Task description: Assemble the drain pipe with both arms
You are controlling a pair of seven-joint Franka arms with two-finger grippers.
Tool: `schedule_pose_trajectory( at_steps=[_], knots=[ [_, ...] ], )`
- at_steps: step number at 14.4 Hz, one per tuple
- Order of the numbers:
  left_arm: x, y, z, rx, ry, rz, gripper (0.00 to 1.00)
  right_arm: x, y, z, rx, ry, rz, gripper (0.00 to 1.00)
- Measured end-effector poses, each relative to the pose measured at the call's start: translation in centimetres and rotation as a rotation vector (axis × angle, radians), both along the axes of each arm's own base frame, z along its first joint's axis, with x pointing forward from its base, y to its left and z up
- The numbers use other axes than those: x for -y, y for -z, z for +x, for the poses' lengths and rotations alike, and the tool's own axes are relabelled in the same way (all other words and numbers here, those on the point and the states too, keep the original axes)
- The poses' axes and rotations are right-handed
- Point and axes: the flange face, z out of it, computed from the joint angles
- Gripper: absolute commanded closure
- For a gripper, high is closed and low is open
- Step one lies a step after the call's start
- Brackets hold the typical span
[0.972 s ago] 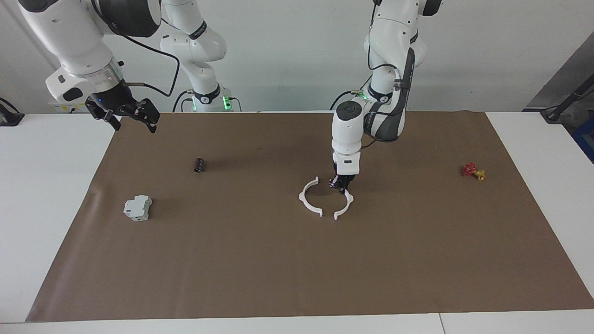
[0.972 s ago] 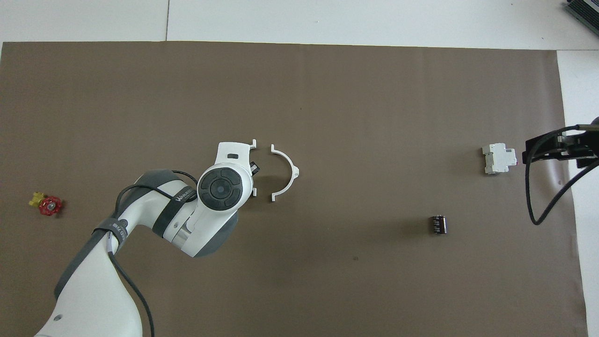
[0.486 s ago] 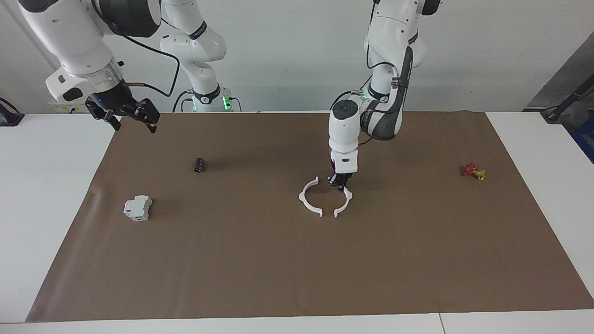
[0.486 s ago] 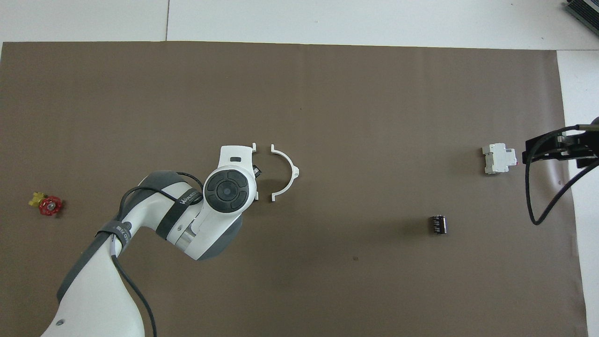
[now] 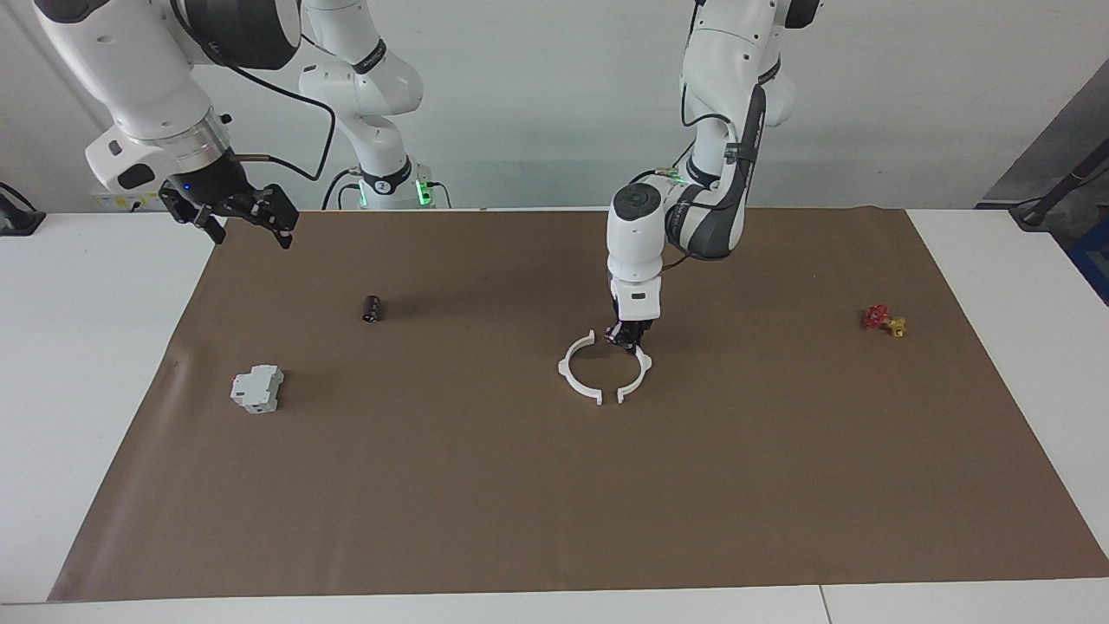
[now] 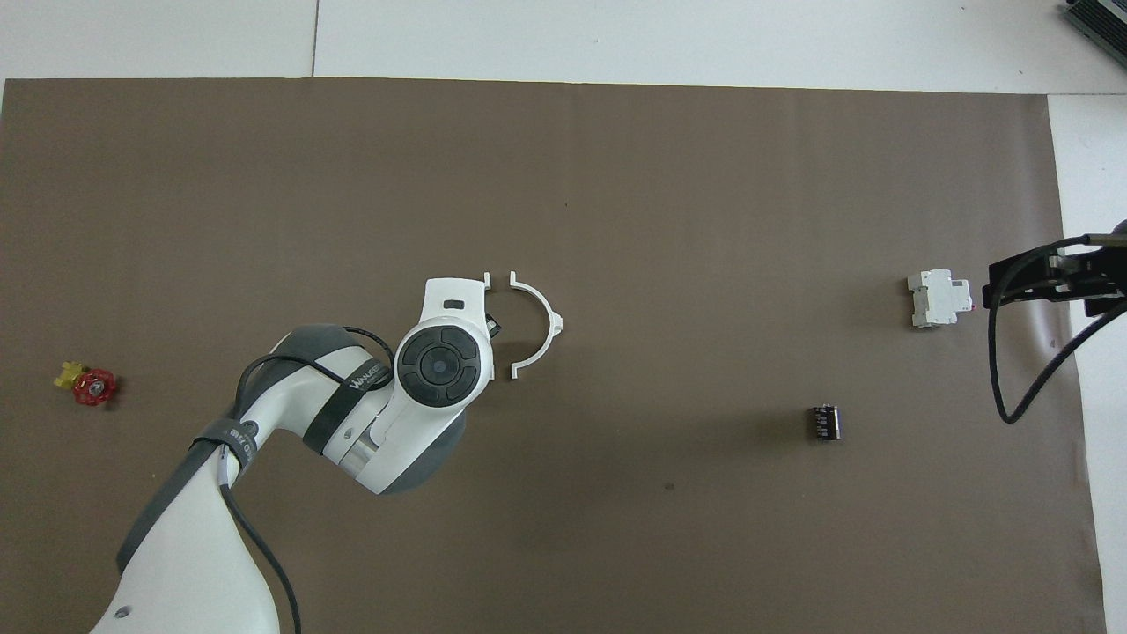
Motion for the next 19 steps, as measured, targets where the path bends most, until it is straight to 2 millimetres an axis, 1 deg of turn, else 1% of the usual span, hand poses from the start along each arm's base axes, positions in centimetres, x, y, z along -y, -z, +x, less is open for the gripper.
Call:
schedule_pose_trajectory(
  at_steps=[8, 14, 19],
  knots=[
    [0.7, -0.5, 0.0, 0.011, -0.021, -0.010, 1.00, 0.0, 0.0, 0.0, 0.000, 0.000, 0.000, 0.00],
    [1.3, -0.5, -0.4, 0.011, -0.011, -0.011, 1.00, 0.0, 0.0, 0.0, 0.000, 0.000, 0.000, 0.00],
    [1.3, -0.4, -0.4, 0.012, -0.008, -0.008, 1.00, 0.0, 0.0, 0.0, 0.000, 0.000, 0.000, 0.00]
  ],
)
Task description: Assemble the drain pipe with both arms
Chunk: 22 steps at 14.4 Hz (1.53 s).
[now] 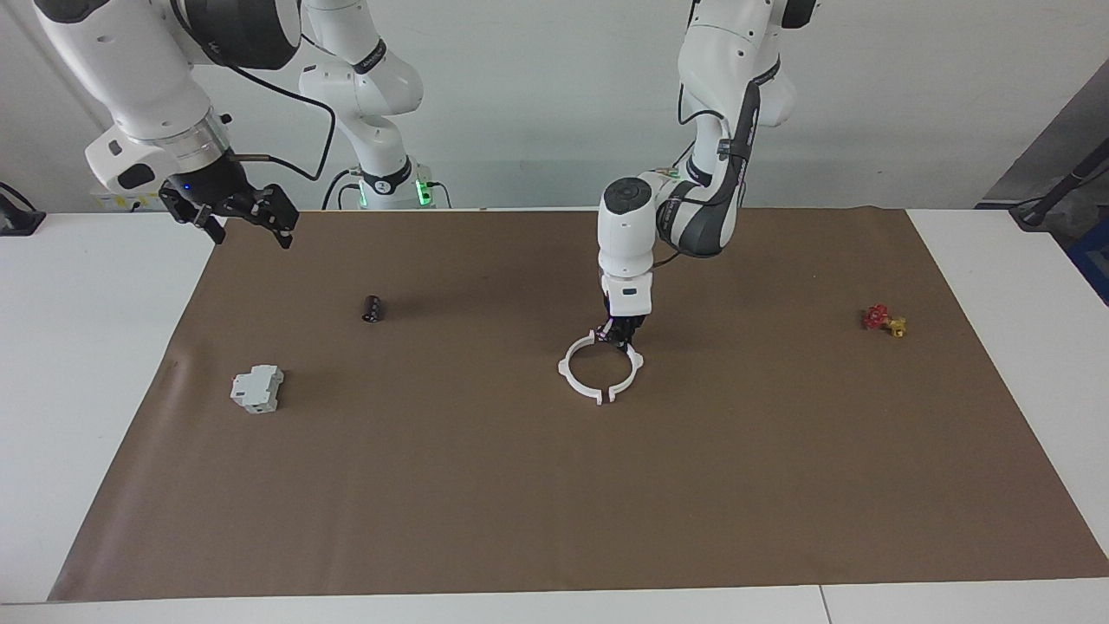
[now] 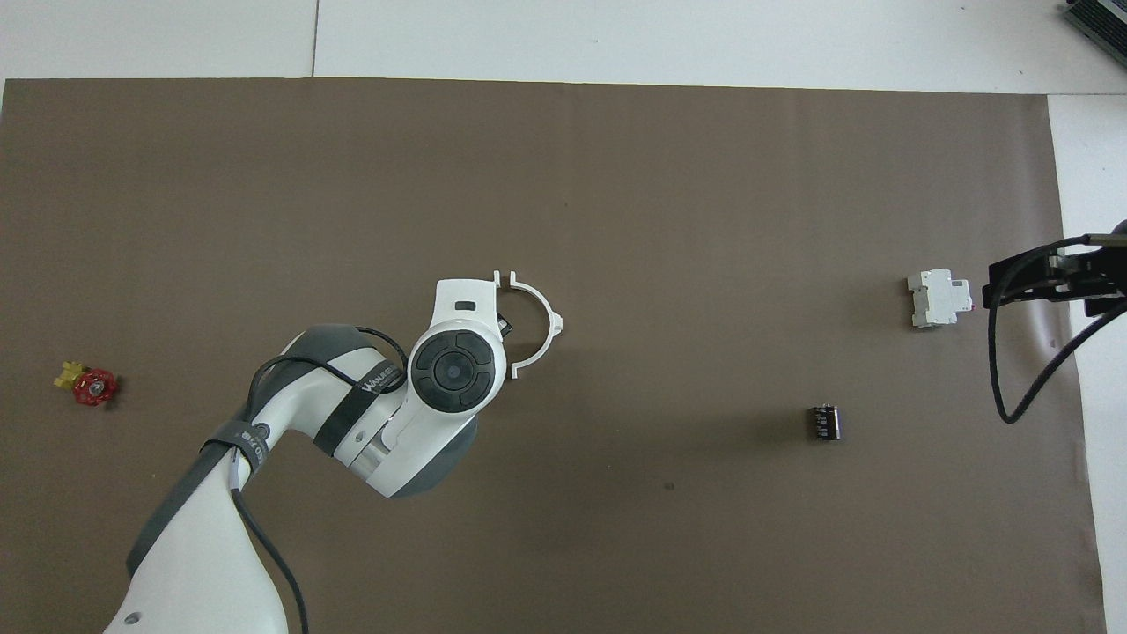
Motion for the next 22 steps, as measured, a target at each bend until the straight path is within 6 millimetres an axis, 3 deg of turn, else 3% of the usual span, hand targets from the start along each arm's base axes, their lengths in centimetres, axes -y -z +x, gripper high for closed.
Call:
schedule_pose_trajectory(
  at_steps=[22],
  knots=[
    [0.28, 0.29, 0.36, 0.004, 0.003, 0.001, 1.00, 0.00, 0.00, 0.00, 0.000, 0.000, 0.000, 0.00]
  ],
)
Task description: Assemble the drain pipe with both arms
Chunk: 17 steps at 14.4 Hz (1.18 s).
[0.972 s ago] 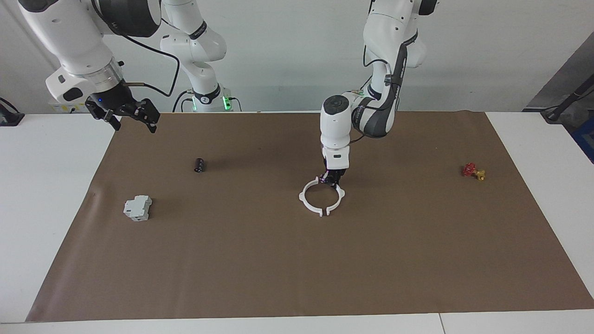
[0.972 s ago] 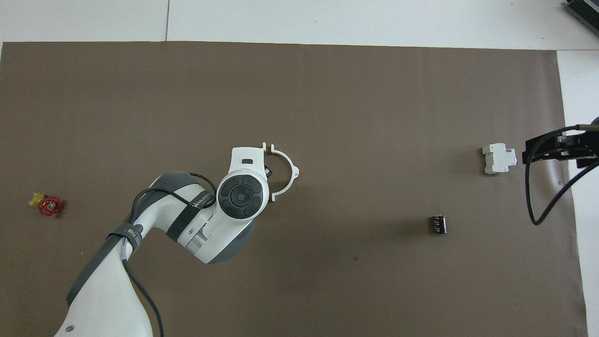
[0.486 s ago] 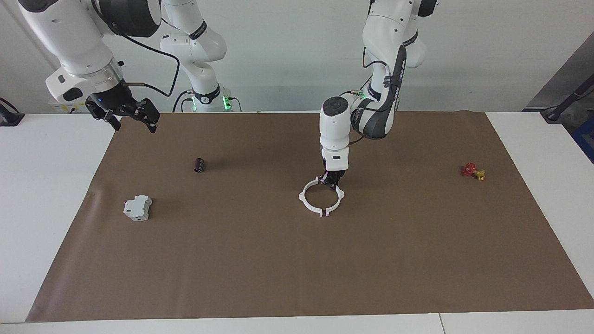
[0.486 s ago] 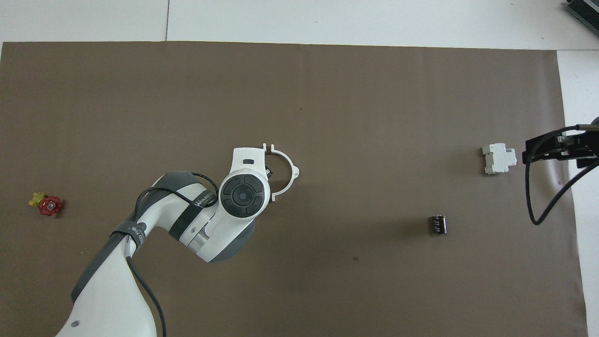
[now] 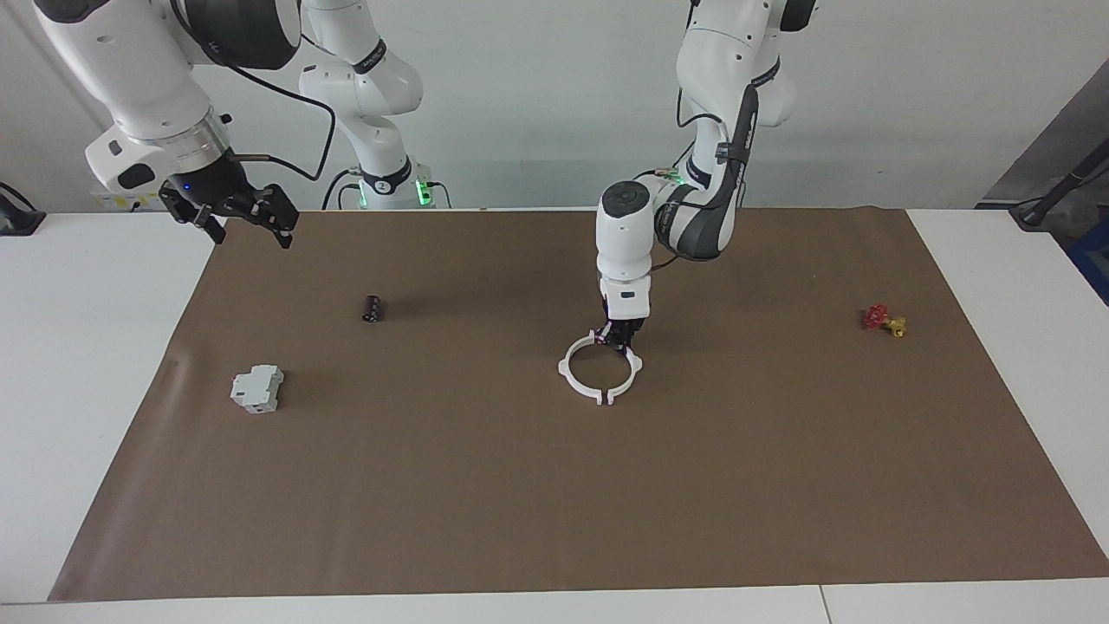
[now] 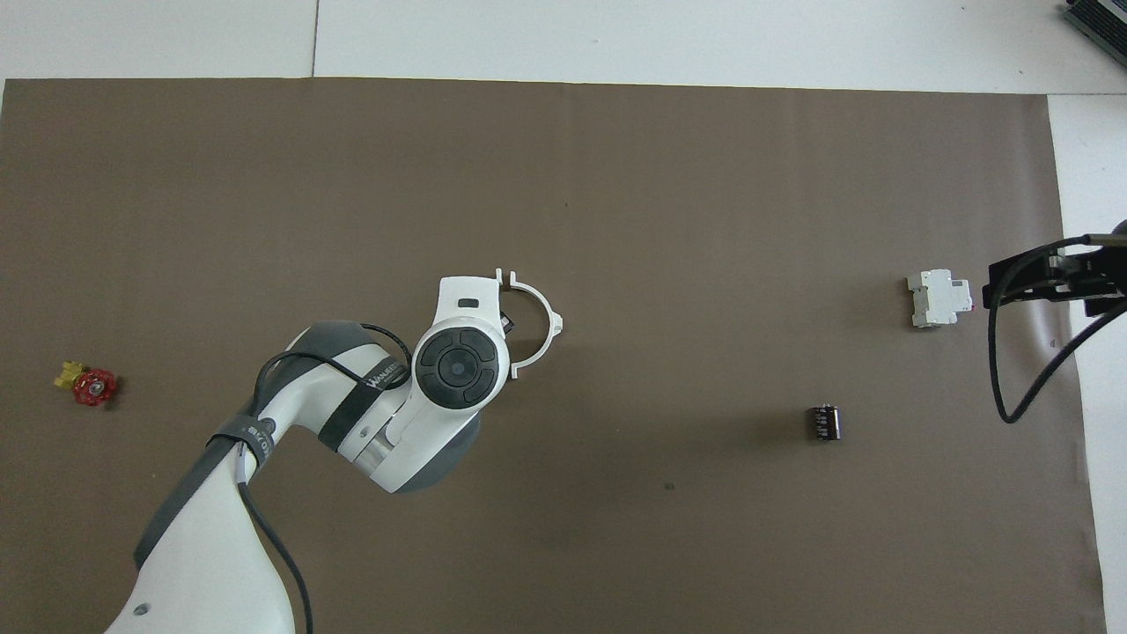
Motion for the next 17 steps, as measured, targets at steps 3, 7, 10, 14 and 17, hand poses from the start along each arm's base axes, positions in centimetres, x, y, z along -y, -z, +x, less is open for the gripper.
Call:
schedule_pose_trajectory(
  at_steps=[3, 7, 10, 14, 17],
  knots=[
    [0.12, -0.05, 0.17, 0.002, 0.000, -0.001, 1.00, 0.00, 0.00, 0.00, 0.000, 0.000, 0.000, 0.00],
    [0.29, 0.31, 0.43, 0.001, -0.010, -0.001, 1.00, 0.00, 0.00, 0.00, 0.000, 0.000, 0.000, 0.00],
    [0.11, 0.35, 0.64, 0.003, -0.034, -0.003, 1.00, 0.00, 0.00, 0.00, 0.000, 0.000, 0.000, 0.00],
    [-0.08, 0.29, 0.82, 0.006, -0.055, -0.006, 1.00, 0.00, 0.00, 0.00, 0.000, 0.000, 0.000, 0.00],
    [-0.04, 0.26, 0.82, 0.008, -0.068, -0.009, 1.00, 0.00, 0.00, 0.00, 0.000, 0.000, 0.000, 0.00]
  ],
)
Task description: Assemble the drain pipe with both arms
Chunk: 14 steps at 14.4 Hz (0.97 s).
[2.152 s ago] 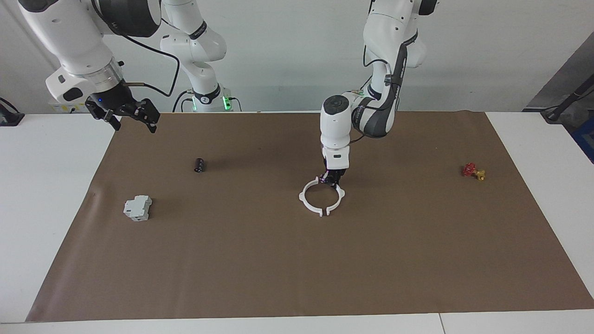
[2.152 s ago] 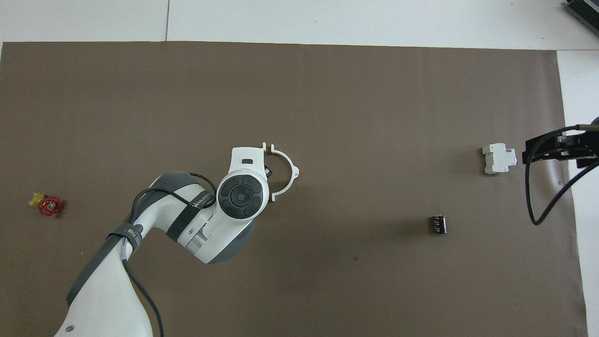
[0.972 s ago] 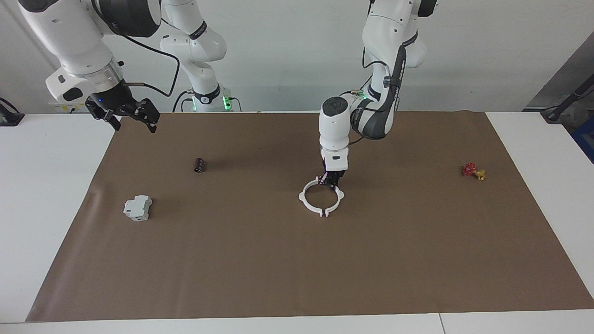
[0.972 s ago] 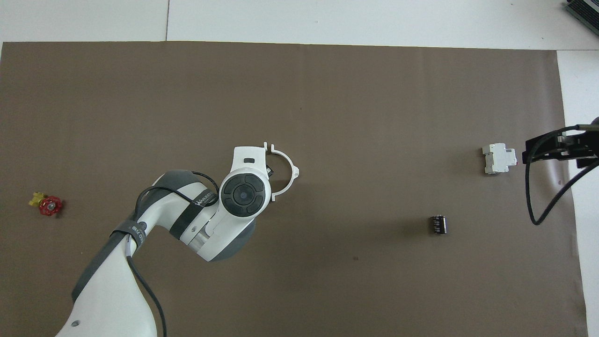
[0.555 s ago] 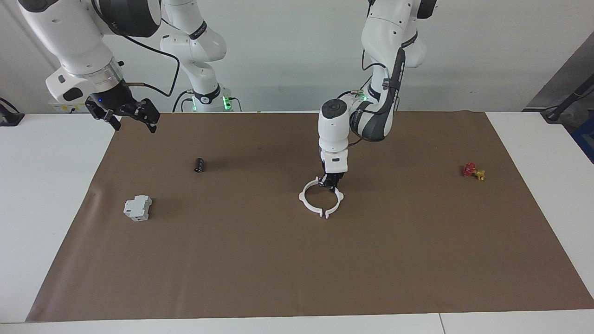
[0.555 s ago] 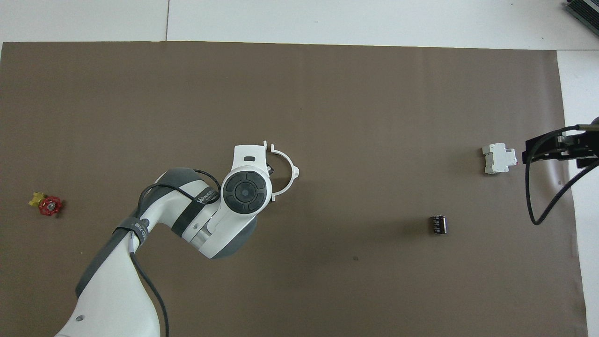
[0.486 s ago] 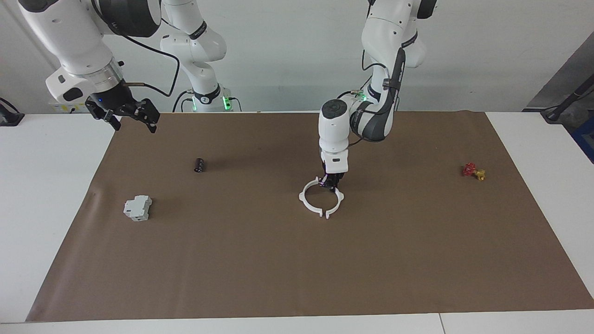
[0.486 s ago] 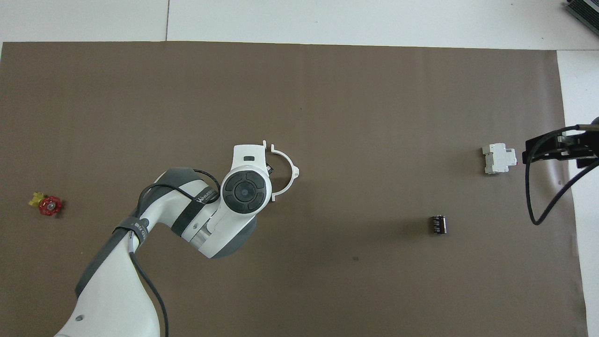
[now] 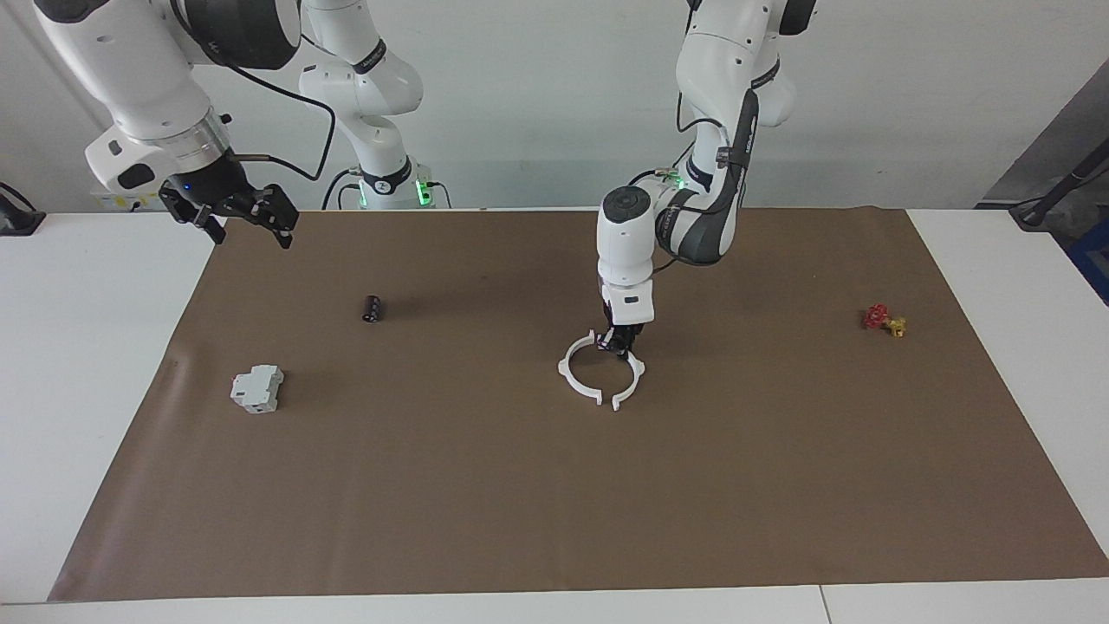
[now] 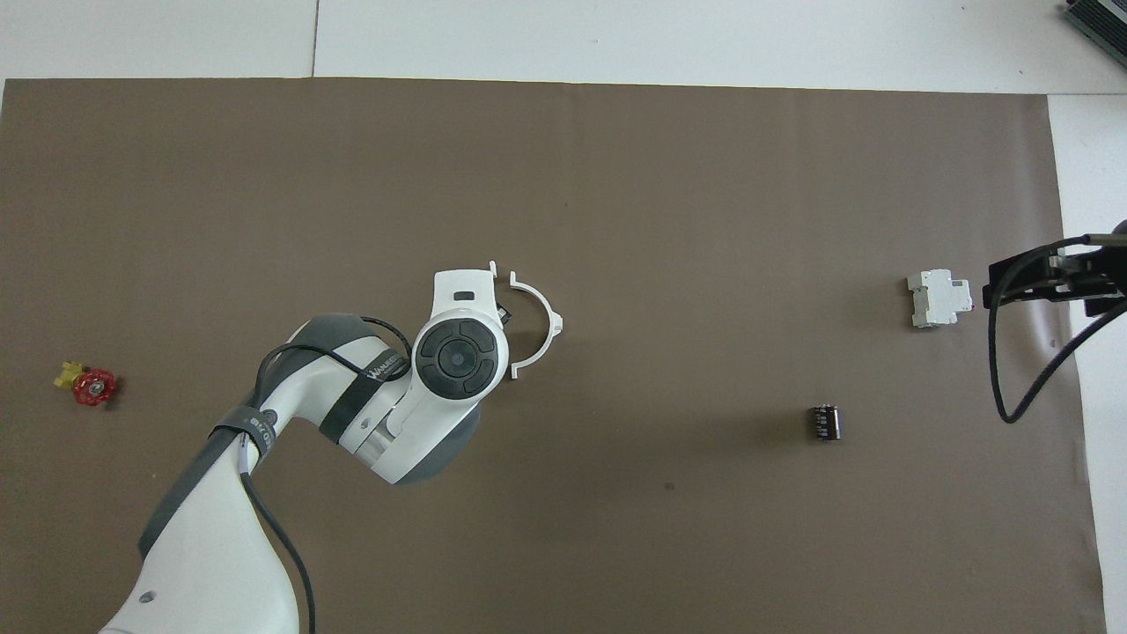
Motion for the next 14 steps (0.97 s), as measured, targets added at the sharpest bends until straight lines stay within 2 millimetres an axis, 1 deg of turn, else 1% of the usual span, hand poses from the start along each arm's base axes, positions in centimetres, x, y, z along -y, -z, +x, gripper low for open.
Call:
schedule_pose_trajectory(
  at_steps=[5, 14],
  knots=[
    [0.57, 0.15, -0.42, -0.006, 0.034, 0.003, 1.00, 0.00, 0.00, 0.00, 0.000, 0.000, 0.000, 0.00],
    [0.39, 0.33, -0.36, -0.014, 0.102, 0.017, 1.00, 0.00, 0.00, 0.00, 0.000, 0.000, 0.000, 0.00]
  ],
)
